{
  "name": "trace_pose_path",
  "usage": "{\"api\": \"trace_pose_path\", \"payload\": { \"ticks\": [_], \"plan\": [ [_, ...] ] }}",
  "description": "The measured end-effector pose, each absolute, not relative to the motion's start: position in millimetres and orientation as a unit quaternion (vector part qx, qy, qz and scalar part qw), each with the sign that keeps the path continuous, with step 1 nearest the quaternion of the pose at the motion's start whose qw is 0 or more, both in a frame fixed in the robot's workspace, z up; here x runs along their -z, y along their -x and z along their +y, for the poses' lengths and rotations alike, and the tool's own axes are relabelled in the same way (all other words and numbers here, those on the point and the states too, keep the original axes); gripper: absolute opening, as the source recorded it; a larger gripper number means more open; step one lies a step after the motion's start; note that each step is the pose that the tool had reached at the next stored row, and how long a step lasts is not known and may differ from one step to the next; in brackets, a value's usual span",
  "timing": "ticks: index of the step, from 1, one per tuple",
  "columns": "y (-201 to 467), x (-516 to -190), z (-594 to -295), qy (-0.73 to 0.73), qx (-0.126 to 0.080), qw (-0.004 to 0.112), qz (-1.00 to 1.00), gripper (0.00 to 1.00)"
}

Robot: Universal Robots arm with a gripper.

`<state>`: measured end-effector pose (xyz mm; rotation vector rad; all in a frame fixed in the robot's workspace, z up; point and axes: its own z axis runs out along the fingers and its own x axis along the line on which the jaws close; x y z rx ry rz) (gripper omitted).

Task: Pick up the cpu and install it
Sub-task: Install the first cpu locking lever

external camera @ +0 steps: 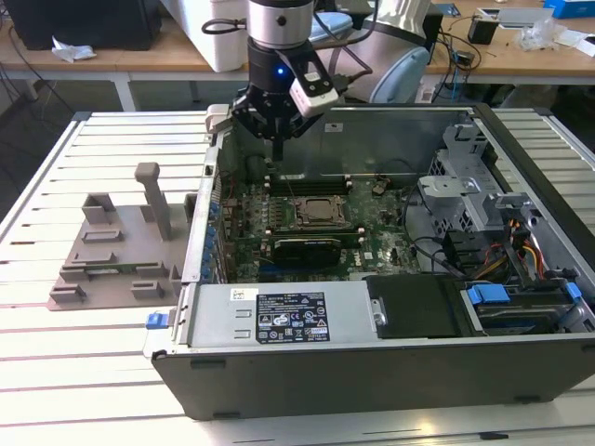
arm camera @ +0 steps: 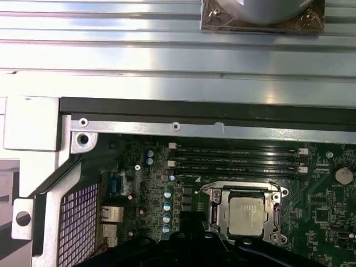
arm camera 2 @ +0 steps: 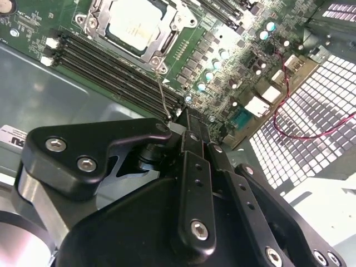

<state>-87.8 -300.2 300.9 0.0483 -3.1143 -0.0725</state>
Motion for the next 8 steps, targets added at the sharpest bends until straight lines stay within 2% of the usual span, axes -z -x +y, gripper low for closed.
{"api": "trace_pose_path", "payload": {
  "ticks": [8],
  "plan": [
    [88.1, -298.2, -298.4, -0.016, 0.023, 0.013, -1.000, 0.11]
  ]
}}
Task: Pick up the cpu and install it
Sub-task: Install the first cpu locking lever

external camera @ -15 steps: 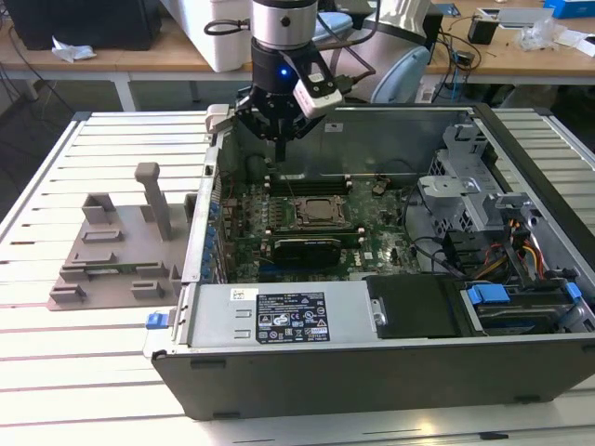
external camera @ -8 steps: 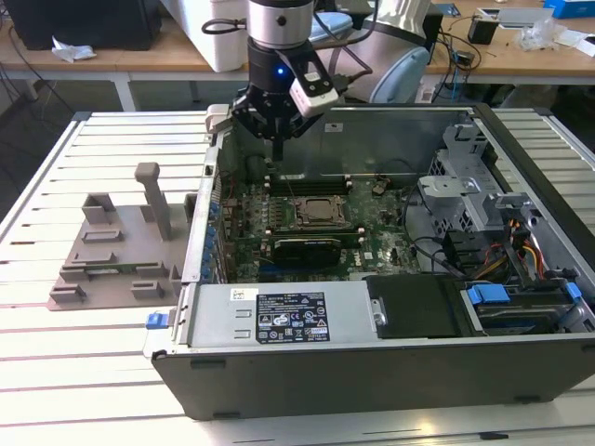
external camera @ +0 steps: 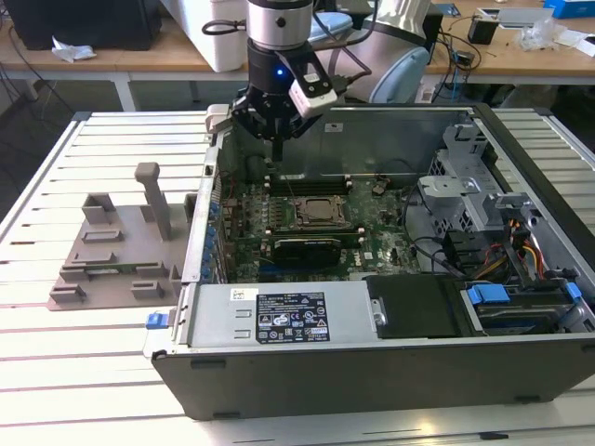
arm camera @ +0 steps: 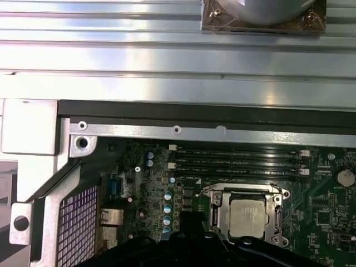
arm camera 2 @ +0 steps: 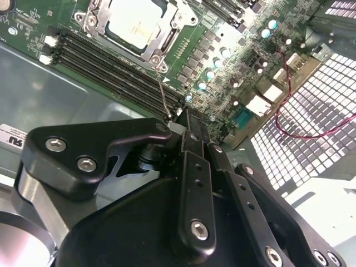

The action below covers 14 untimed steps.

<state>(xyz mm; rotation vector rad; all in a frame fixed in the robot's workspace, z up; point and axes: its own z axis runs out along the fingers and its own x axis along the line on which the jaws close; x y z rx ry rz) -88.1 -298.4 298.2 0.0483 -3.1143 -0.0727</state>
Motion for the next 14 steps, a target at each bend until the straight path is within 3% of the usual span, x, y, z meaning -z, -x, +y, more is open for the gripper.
{"api": "trace_pose_path", "payload": {
  "ticks": [14],
  "plan": [
    [95, -286, -291, -0.016, 0.023, 0.013, -1.000, 0.11]
  ]
}}
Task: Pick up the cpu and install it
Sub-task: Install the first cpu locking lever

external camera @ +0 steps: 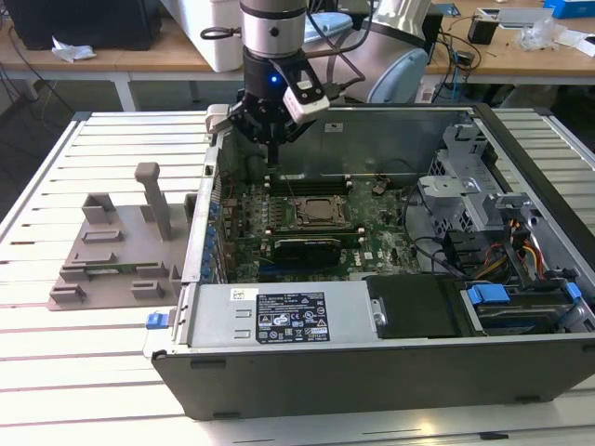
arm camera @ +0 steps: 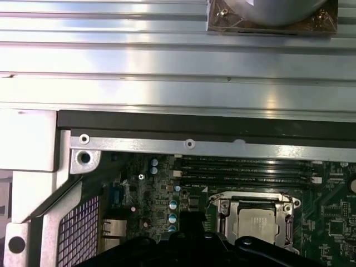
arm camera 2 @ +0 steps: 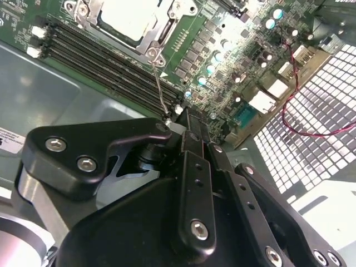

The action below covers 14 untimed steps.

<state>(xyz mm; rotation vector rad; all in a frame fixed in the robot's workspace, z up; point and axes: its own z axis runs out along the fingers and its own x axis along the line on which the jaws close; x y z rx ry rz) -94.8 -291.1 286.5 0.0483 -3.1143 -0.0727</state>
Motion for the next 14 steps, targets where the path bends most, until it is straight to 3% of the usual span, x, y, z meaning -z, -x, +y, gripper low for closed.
{"api": "trace_pose_path", "payload": {
  "ticks": [14],
  "plan": [
    [95, -276, -290, -0.016, 0.023, 0.013, -1.000, 0.11]
  ]
}}
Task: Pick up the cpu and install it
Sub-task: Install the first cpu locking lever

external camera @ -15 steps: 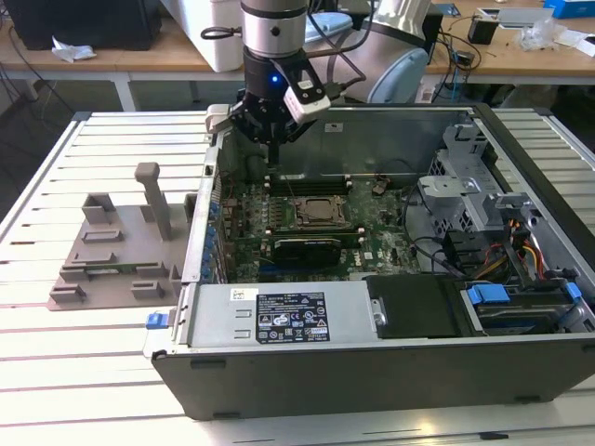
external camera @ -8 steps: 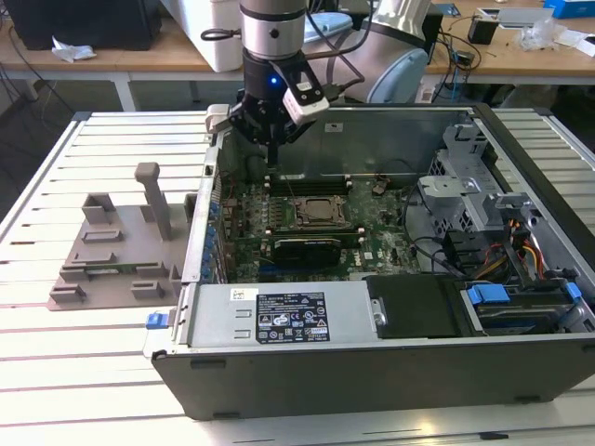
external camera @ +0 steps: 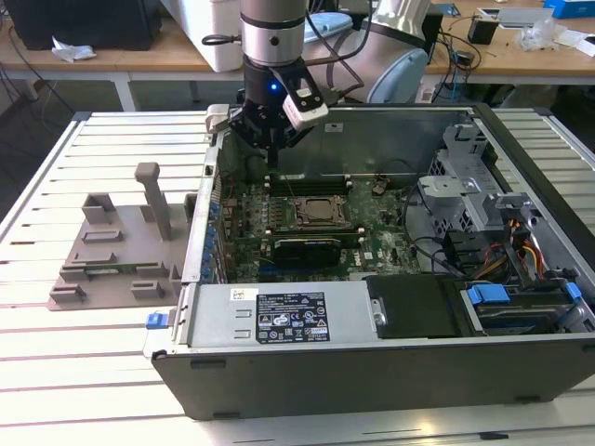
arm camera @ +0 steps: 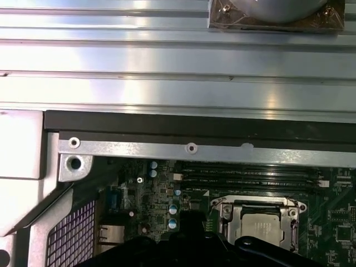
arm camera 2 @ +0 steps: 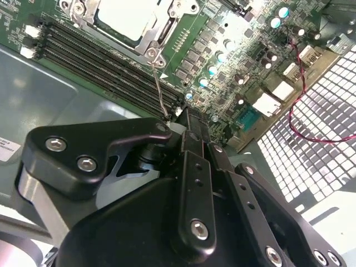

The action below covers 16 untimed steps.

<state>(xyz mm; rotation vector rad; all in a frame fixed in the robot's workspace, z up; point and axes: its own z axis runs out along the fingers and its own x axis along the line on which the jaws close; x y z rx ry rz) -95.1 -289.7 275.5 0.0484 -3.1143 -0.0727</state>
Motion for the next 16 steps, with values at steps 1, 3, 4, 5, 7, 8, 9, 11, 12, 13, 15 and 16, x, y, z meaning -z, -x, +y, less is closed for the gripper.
{"api": "trace_pose_path", "payload": {
  "ticks": [1, 3, 4, 5, 7, 8, 9, 11, 12, 13, 15, 16],
  "plan": [
    [95, -275, -290, -0.016, 0.023, 0.013, -1.000, 0.11],
    [95, -273, -290, -0.016, 0.023, 0.013, -1.000, 0.11],
    [95, -272, -290, -0.016, 0.023, 0.013, -1.000, 0.11],
    [95, -271, -289, -0.016, 0.023, 0.013, -1.000, 0.11],
    [95, -270, -289, -0.015, 0.023, 0.013, -1.000, 0.11],
    [95, -269, -289, -0.015, 0.023, 0.013, -1.000, 0.11],
    [95, -268, -289, -0.016, 0.023, 0.013, -1.000, 0.11],
    [95, -267, -289, -0.015, 0.023, 0.013, -1.000, 0.11],
    [95, -267, -289, -0.015, 0.023, 0.013, -1.000, 0.11],
    [95, -266, -288, -0.015, 0.023, 0.013, -1.000, 0.11],
    [90, -265, -286, -0.016, 0.023, 0.013, -1.000, 0.11],
    [87, -265, -285, -0.016, 0.023, 0.013, -1.000, 0.11]
  ]
}}
